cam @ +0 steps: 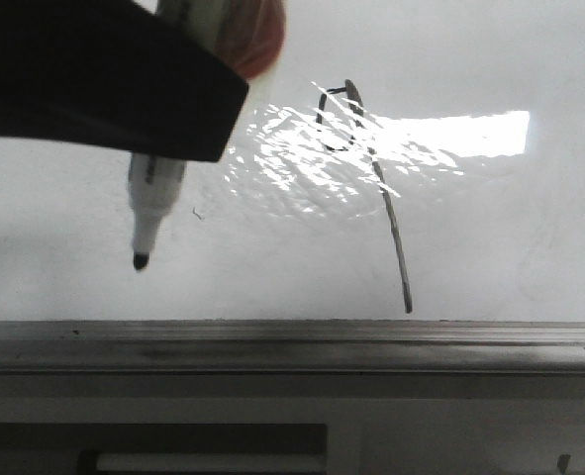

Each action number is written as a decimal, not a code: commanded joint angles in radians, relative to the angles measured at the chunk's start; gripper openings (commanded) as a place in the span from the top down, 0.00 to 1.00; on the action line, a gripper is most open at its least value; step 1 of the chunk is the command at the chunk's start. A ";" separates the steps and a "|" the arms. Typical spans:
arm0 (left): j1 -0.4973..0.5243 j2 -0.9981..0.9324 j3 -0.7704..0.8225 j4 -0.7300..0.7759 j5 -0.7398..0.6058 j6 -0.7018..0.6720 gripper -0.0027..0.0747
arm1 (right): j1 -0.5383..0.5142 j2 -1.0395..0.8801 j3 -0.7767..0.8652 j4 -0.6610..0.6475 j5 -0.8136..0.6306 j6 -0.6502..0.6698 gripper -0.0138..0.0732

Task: Write number 9 on whiteboard

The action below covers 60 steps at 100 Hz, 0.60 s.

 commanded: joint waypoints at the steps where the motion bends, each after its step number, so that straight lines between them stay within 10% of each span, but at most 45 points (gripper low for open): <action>1: -0.003 -0.009 0.004 -0.036 0.005 -0.026 0.99 | 0.001 -0.015 -0.034 0.006 -0.057 -0.006 0.64; 25: -0.003 -0.009 0.033 -0.057 0.003 -0.026 0.99 | -0.001 -0.022 -0.034 0.006 -0.065 -0.006 0.21; 49: -0.003 -0.011 0.033 -0.108 0.024 -0.026 0.99 | -0.031 -0.104 -0.034 0.002 -0.087 -0.006 0.22; 60: -0.003 -0.011 0.033 -0.141 -0.016 -0.087 0.99 | -0.080 -0.172 -0.034 0.002 -0.068 -0.006 0.38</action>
